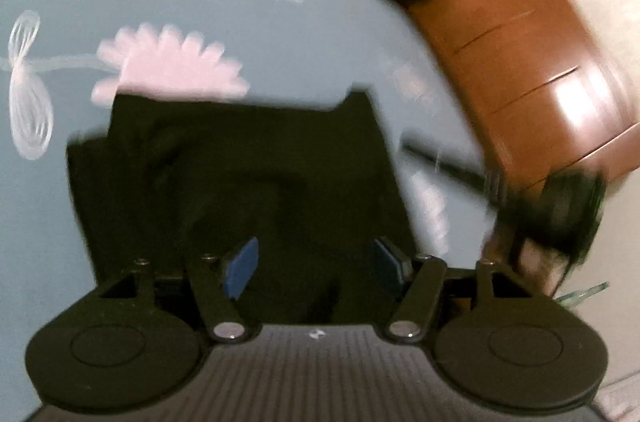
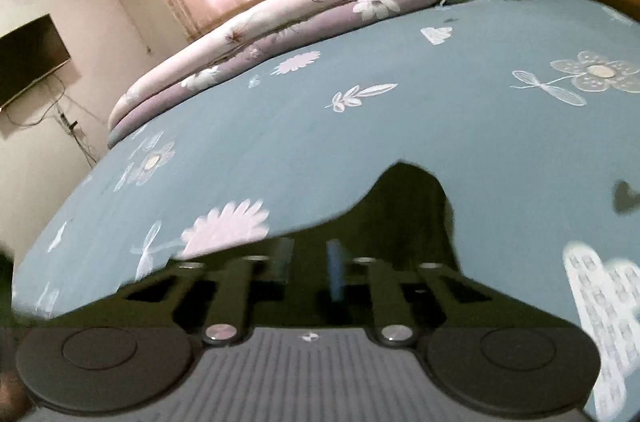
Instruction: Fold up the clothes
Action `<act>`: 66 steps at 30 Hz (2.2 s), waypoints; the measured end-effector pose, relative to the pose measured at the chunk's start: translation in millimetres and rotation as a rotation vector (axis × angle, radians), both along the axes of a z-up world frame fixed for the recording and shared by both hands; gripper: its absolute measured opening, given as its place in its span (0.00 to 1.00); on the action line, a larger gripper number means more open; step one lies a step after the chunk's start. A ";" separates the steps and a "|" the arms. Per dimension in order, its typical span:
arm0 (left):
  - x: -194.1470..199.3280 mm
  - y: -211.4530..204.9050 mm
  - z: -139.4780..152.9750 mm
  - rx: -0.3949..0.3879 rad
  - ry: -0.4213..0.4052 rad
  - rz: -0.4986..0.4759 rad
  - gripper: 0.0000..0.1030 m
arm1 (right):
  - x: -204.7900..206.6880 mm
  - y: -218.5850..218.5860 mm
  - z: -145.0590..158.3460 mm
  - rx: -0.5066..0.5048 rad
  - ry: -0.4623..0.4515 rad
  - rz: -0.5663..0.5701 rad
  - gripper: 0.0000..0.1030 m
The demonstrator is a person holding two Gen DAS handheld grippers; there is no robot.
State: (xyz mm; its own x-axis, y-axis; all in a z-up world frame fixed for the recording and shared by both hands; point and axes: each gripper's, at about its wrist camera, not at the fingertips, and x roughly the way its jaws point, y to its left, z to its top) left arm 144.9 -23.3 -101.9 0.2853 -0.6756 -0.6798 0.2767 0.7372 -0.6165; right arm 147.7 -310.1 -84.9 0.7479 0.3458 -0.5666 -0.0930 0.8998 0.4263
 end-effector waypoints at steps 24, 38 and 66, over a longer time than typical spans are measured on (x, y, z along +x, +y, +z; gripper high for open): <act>-27.3 5.4 8.6 0.065 -0.066 0.085 0.68 | 22.5 -45.8 -49.5 0.089 0.078 -0.219 0.21; -42.9 -12.7 20.9 0.117 -0.098 0.104 0.68 | -63.9 1.2 -25.7 0.148 0.091 -0.153 0.36; -36.5 -16.1 33.4 -0.012 -0.098 0.112 0.76 | -134.9 75.7 -10.1 -0.088 0.100 0.089 0.53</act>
